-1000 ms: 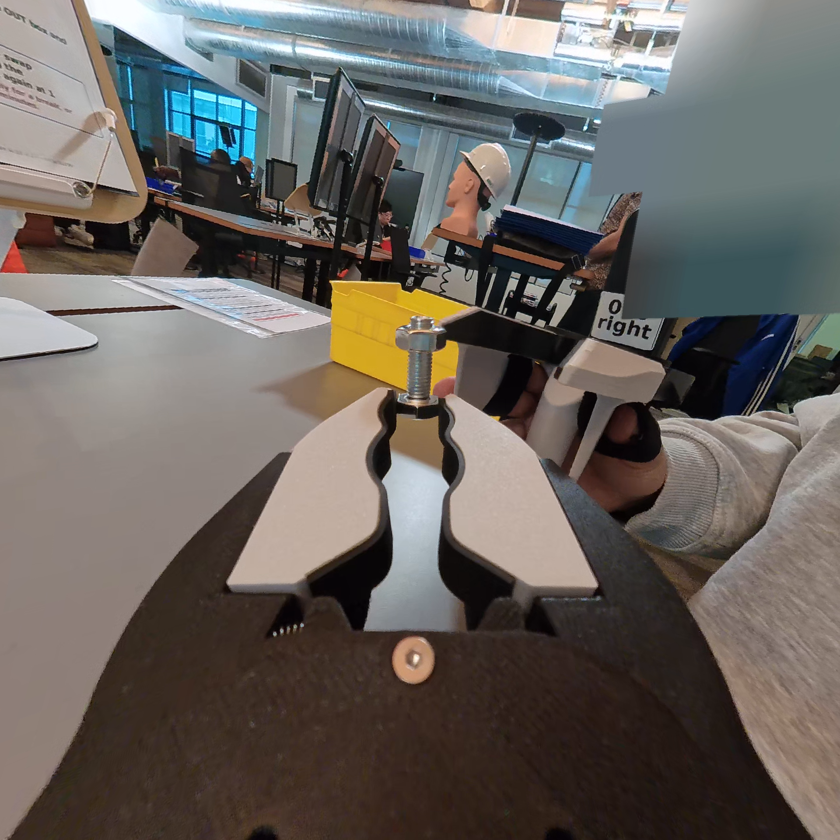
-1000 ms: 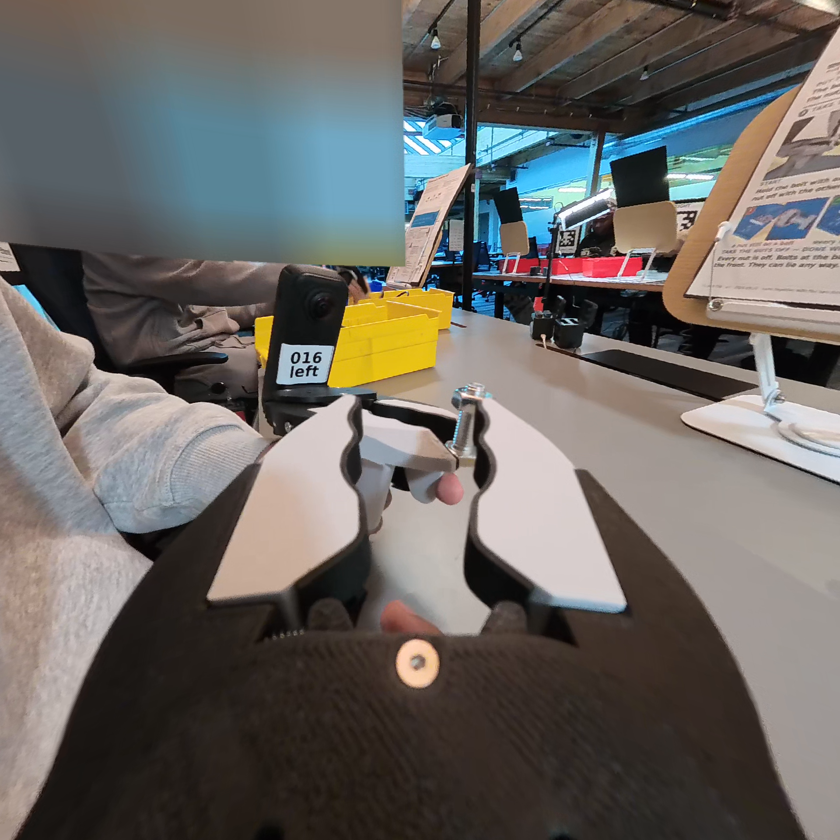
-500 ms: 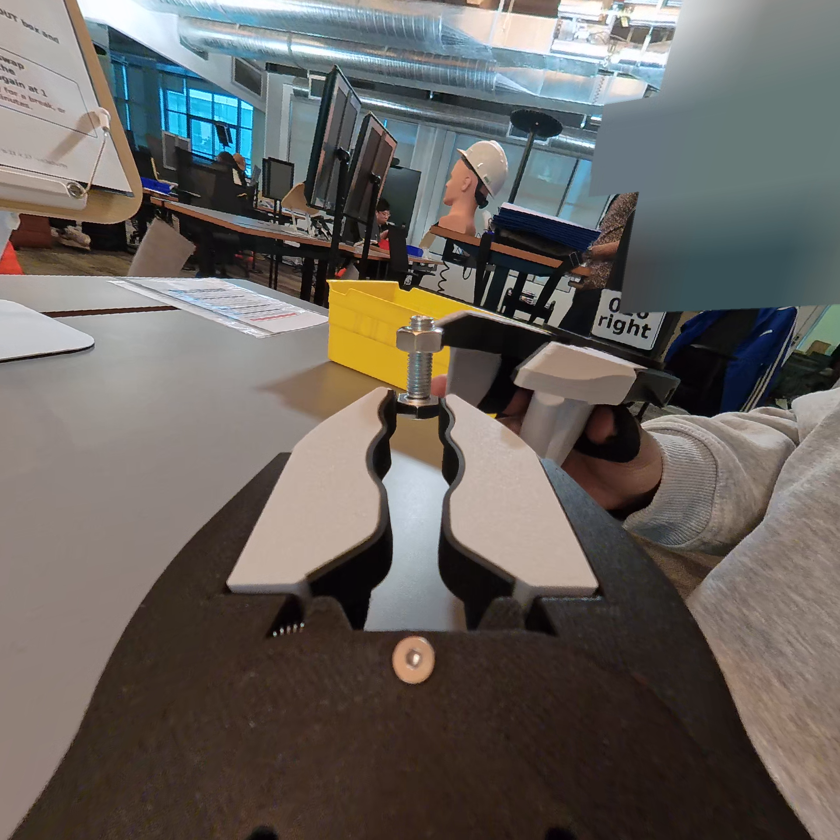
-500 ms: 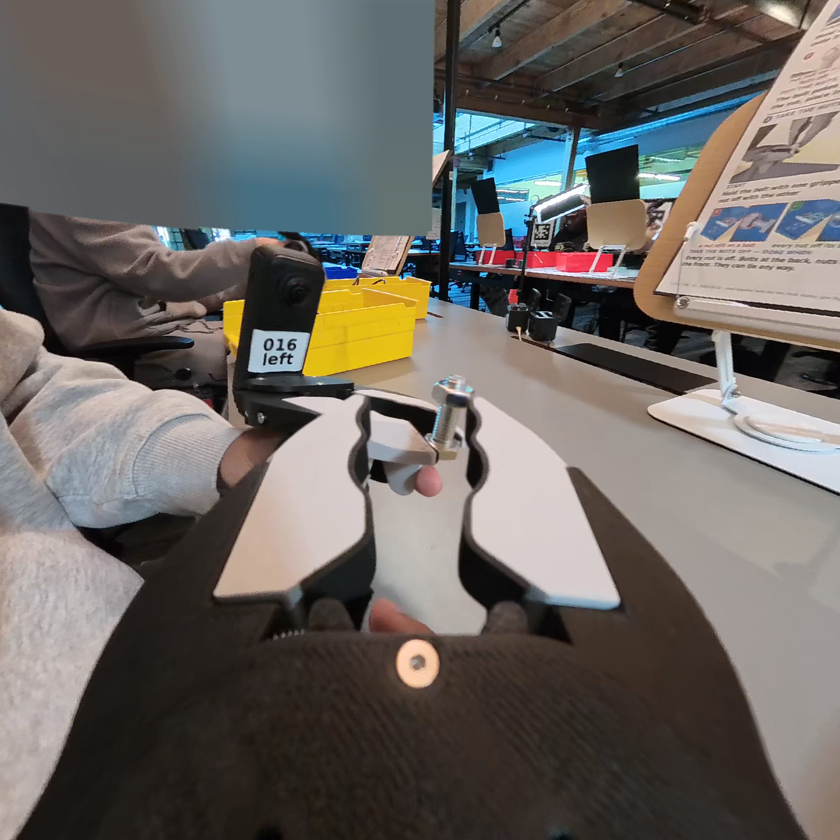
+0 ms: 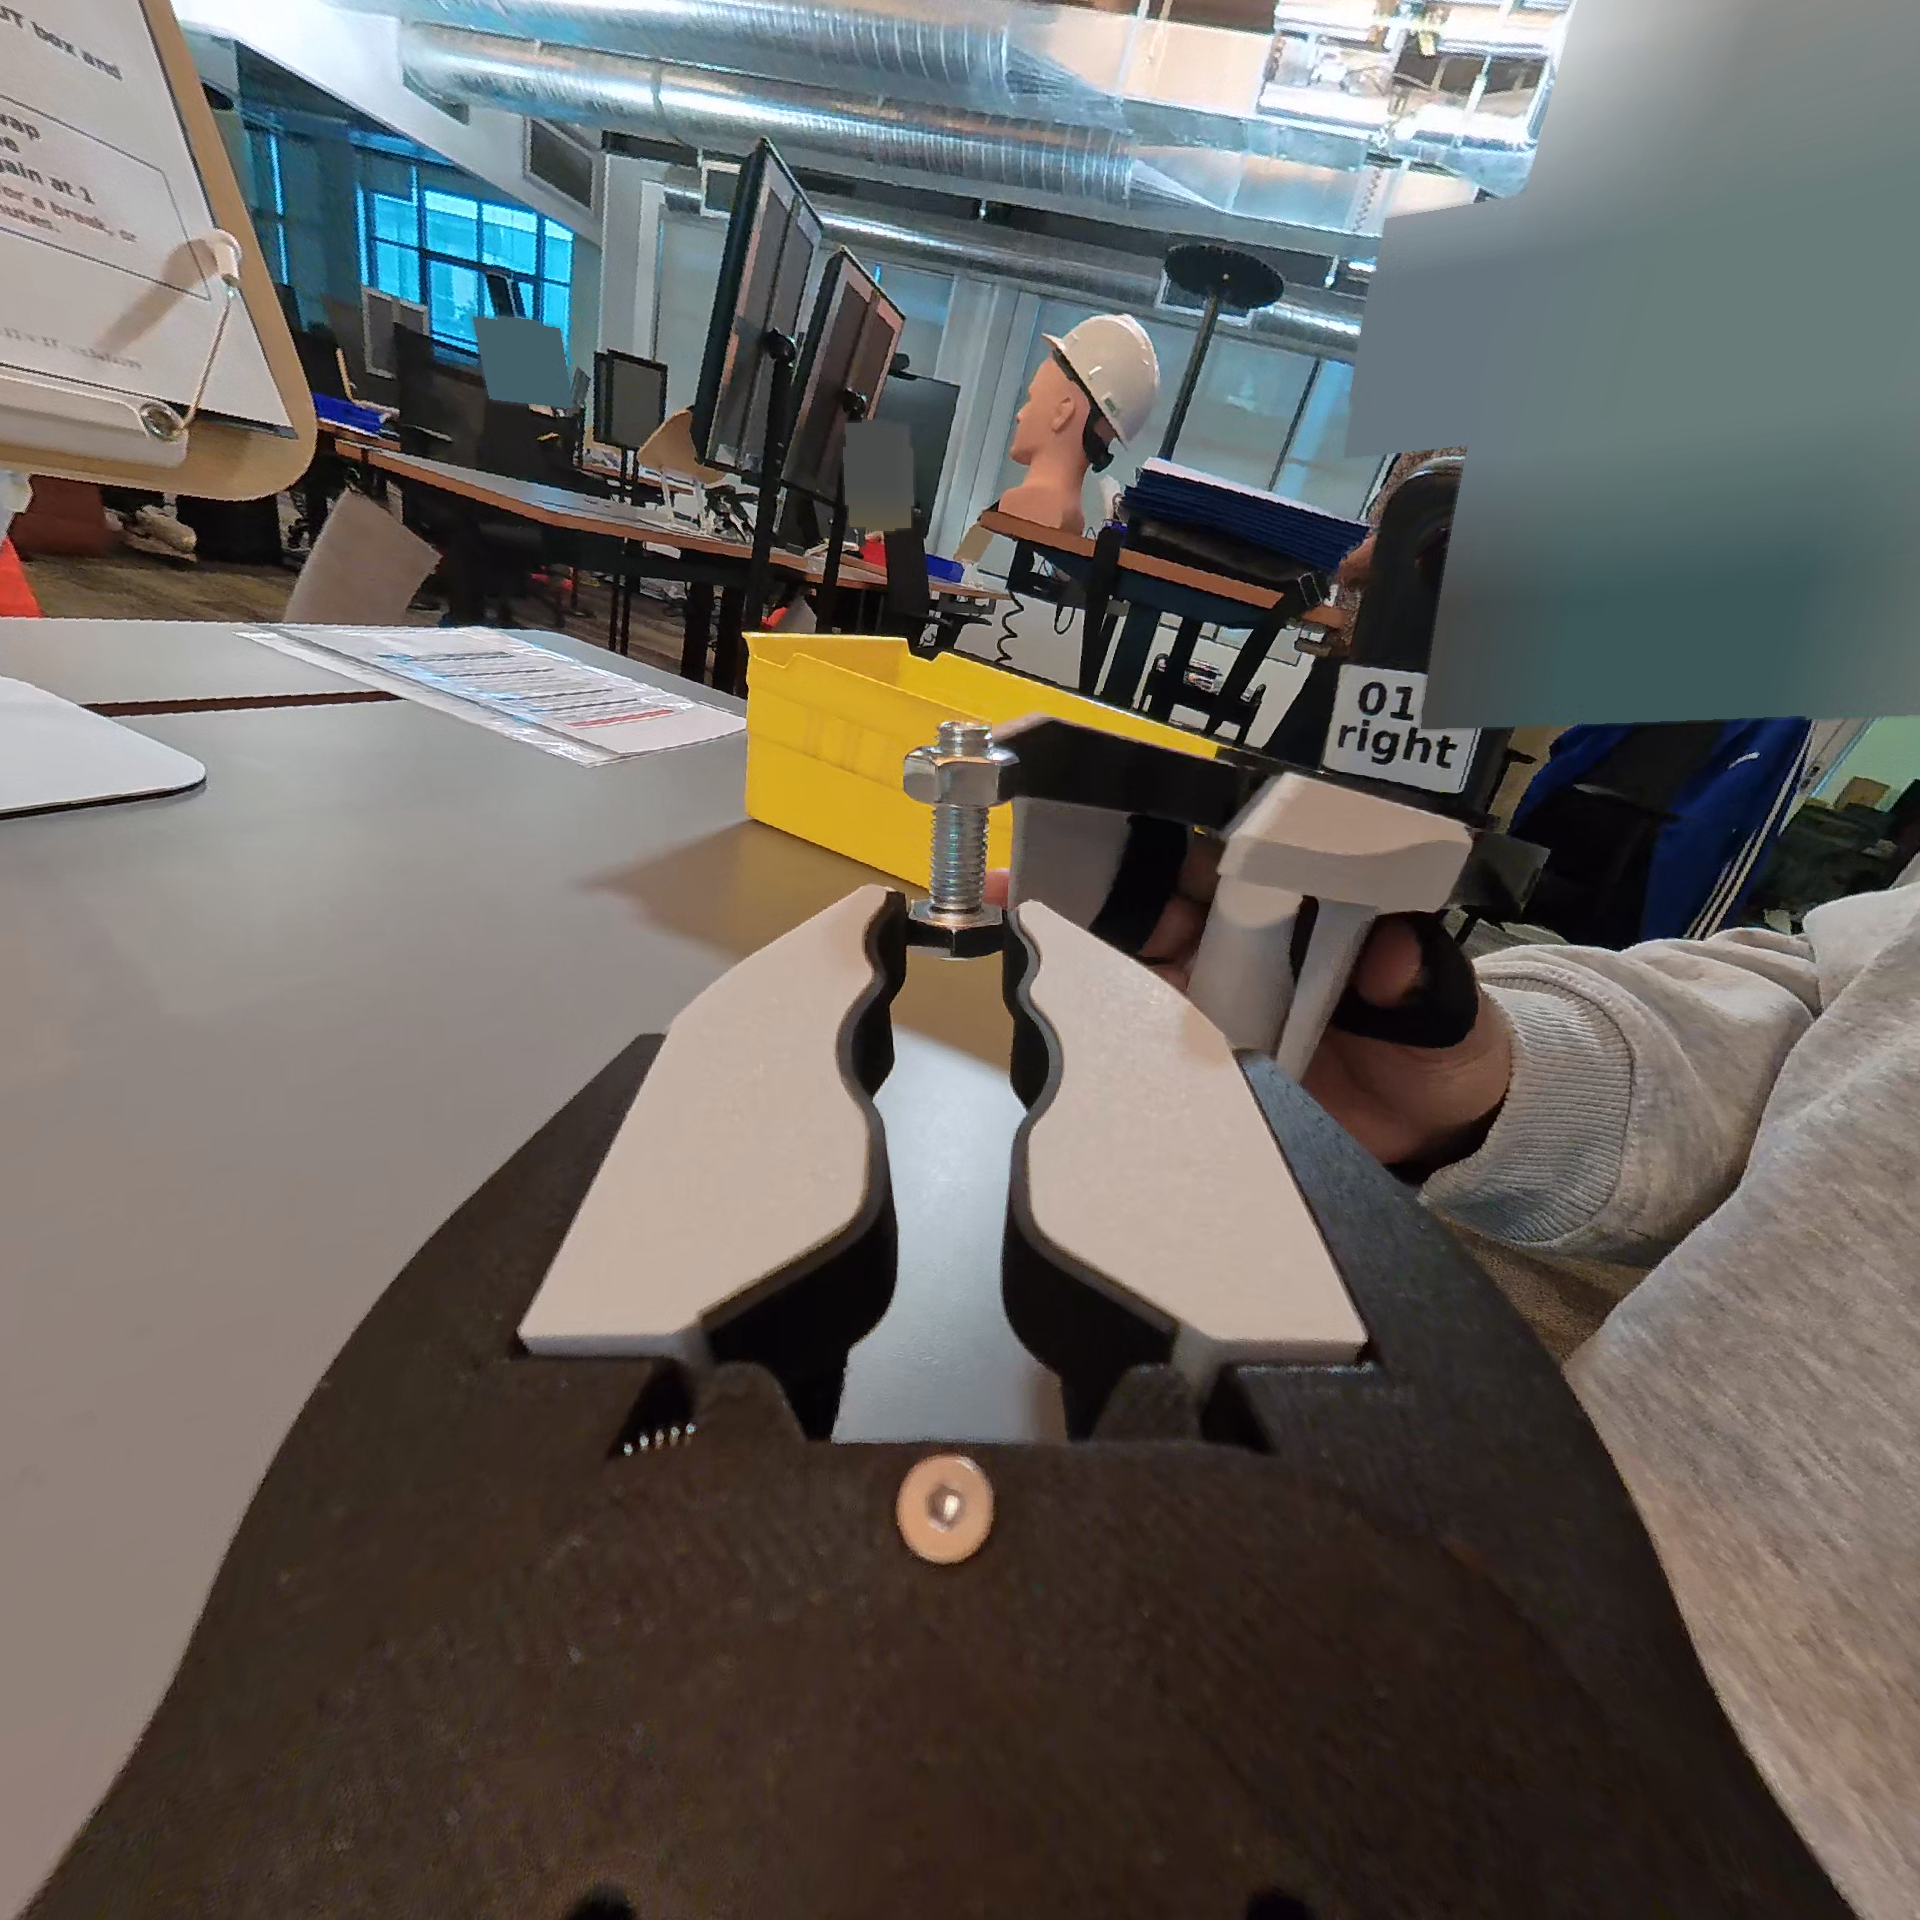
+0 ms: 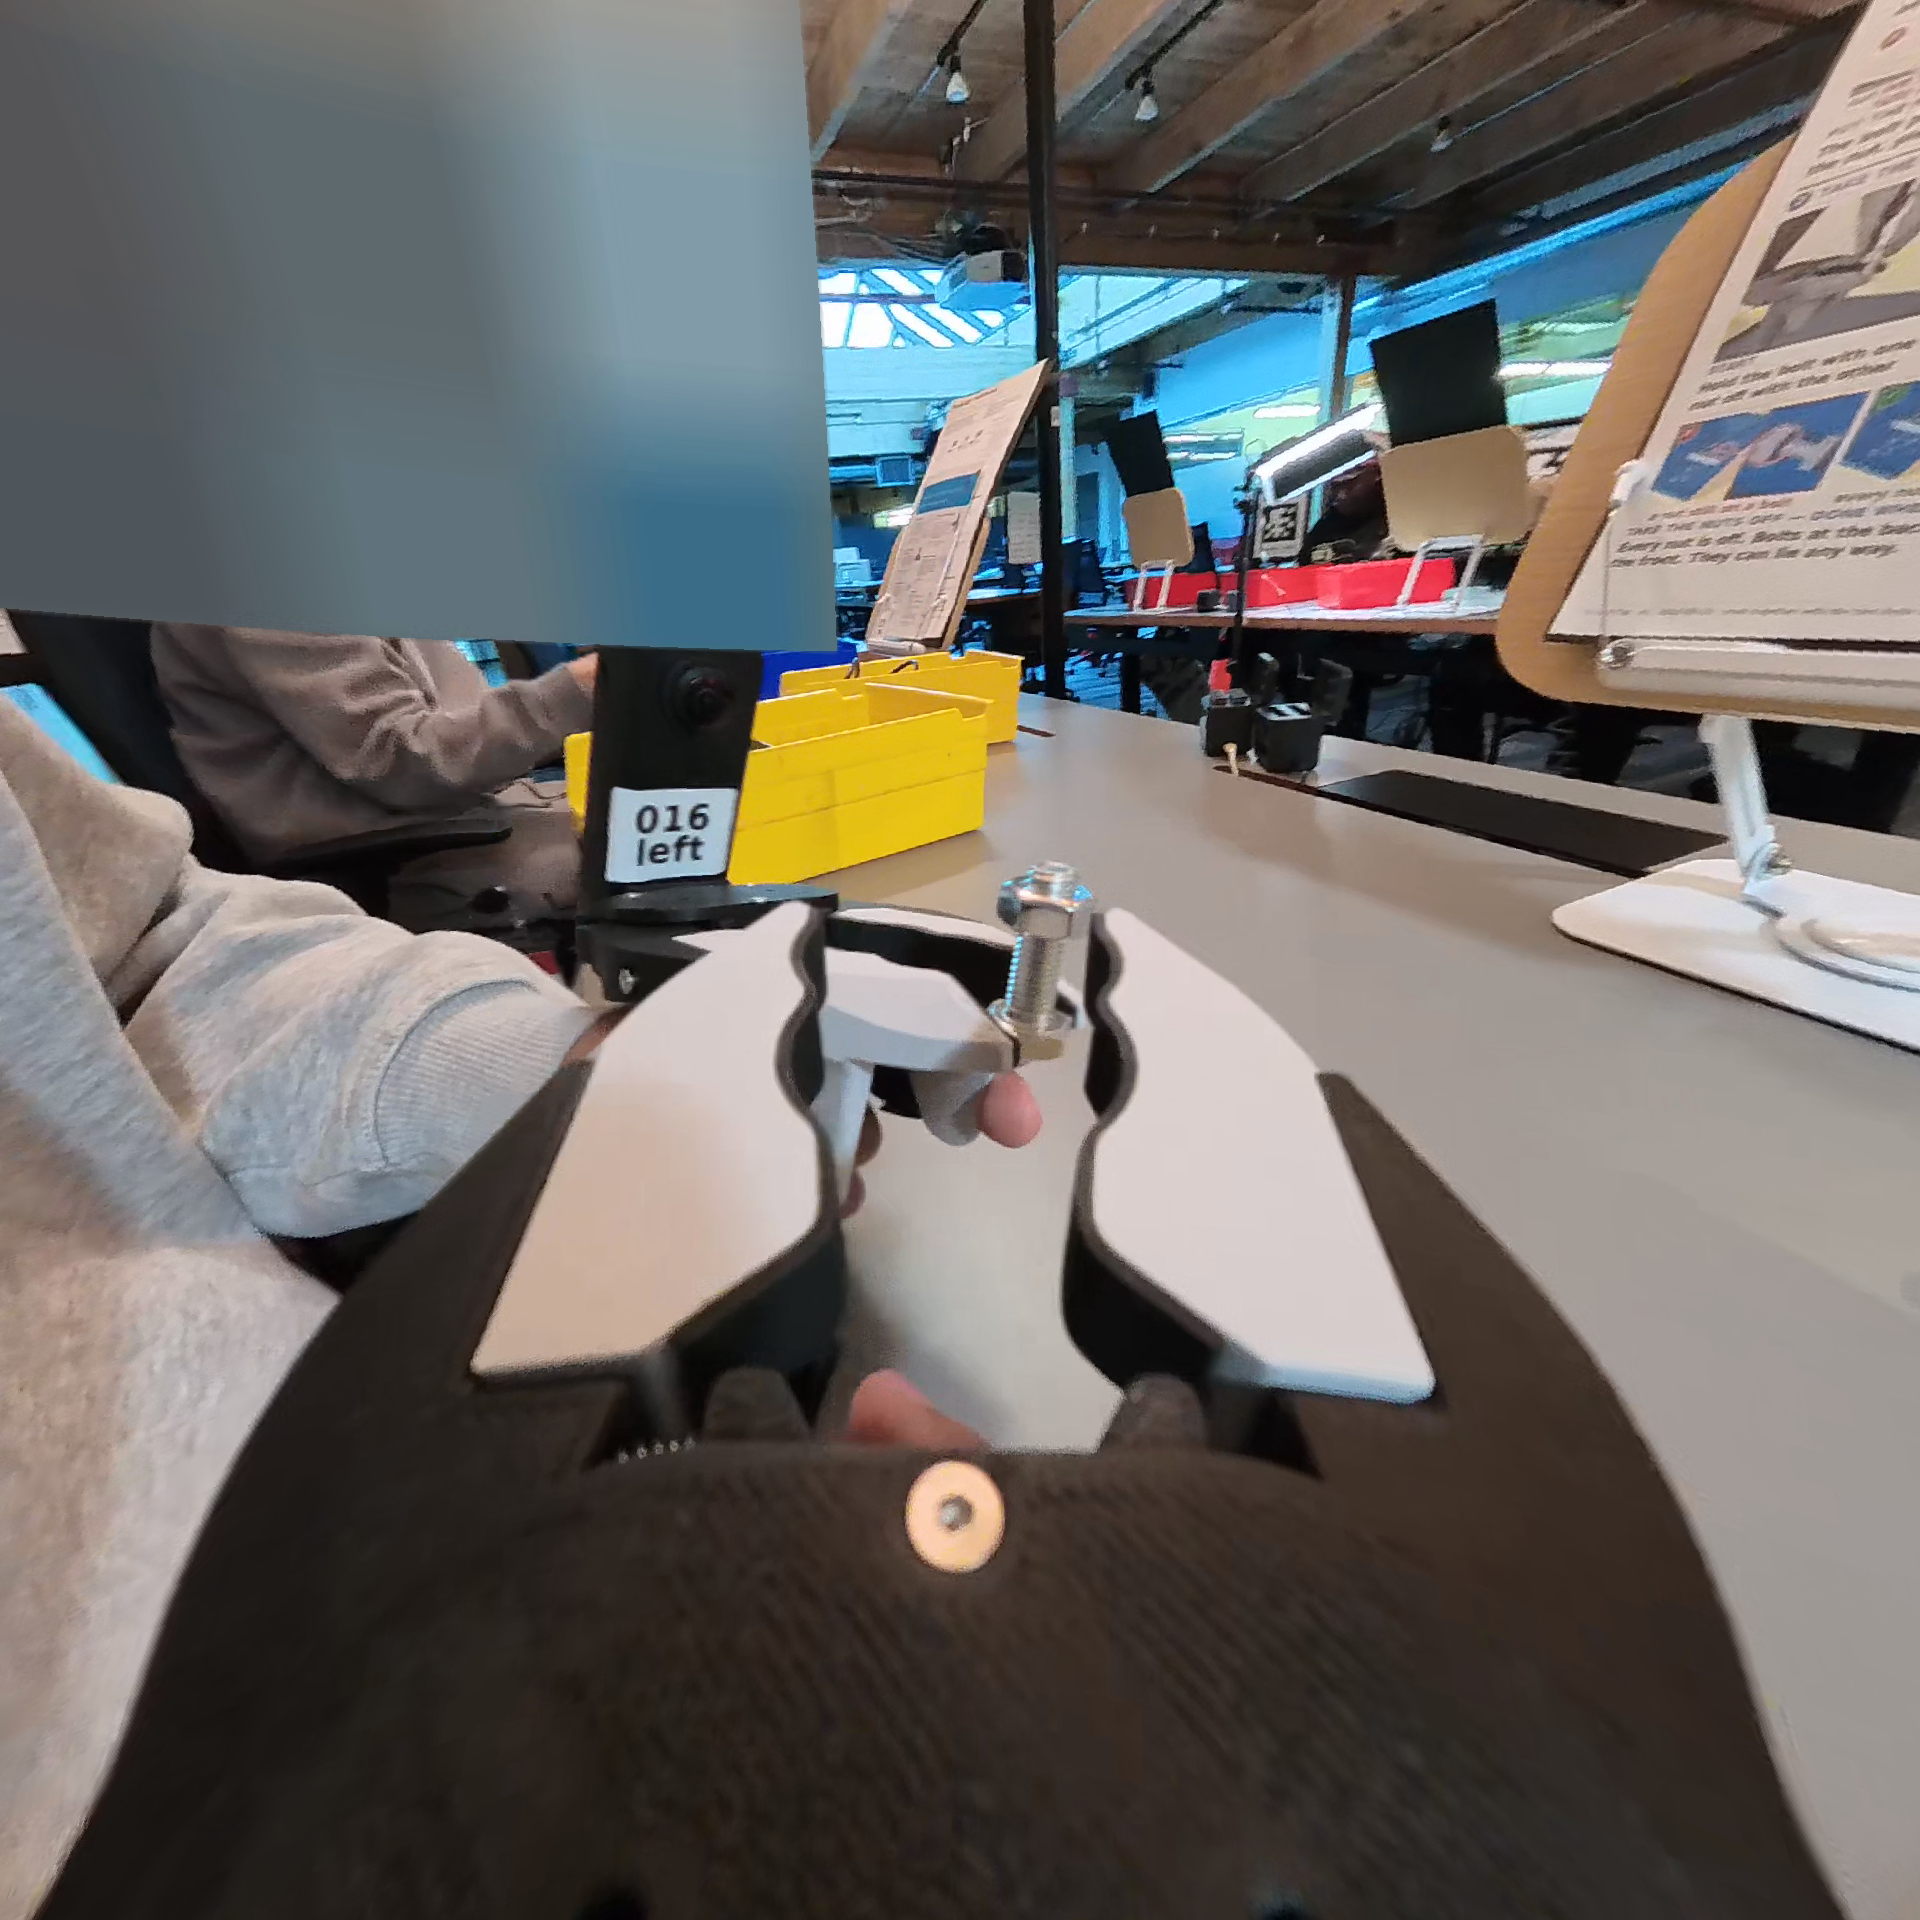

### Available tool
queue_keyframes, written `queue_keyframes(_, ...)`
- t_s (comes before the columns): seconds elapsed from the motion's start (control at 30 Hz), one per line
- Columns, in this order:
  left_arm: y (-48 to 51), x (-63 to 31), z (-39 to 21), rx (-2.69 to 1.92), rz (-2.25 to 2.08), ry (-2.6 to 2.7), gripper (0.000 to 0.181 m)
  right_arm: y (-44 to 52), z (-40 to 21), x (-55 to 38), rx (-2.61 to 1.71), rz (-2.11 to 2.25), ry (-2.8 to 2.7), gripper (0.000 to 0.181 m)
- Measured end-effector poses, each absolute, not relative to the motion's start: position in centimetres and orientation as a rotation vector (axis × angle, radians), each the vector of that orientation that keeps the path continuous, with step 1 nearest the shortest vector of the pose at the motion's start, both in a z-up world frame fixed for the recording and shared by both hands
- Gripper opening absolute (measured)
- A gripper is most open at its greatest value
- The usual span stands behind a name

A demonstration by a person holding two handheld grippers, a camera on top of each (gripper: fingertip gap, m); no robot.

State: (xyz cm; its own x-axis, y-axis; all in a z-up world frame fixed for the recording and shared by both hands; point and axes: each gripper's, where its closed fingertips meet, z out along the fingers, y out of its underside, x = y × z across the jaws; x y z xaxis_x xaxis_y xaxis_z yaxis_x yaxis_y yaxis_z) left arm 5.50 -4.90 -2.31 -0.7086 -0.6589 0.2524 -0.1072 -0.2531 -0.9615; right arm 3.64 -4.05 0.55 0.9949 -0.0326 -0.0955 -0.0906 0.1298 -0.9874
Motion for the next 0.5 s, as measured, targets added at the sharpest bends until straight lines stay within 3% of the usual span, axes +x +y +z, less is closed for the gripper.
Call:
queue_keyframes(0.07, -4.8, 5.5, -2.3, -0.93, -2.021, 1.625, 0.018, -4.0, 0.6, 3.3, -1.439, 0.072, 0.098, 0.046)
queue_keyframes(0.13, -4.8, 5.5, -2.3, -0.934, -2.024, 1.625, 0.018, -4.2, 0.6, 3.0, -1.445, 0.117, 0.086, 0.03)
queue_keyframes(0.37, -4.9, 5.5, -2.4, -0.934, -2.025, 1.631, 0.018, -4.4, 0.9, 4.0, -1.411, 0.058, 0.123, 0.049)
queue_keyframes(0.47, -4.9, 5.6, -2.4, -0.936, -2.022, 1.631, 0.018, -4.2, 0.8, 3.3, -1.429, 0.099, 0.106, 0.045)
queue_keyframes(0.5, -4.8, 5.6, -2.4, -0.938, -2.025, 1.628, 0.018, -4.3, 0.8, 3.1, -1.433, 0.112, 0.094, 0.035)
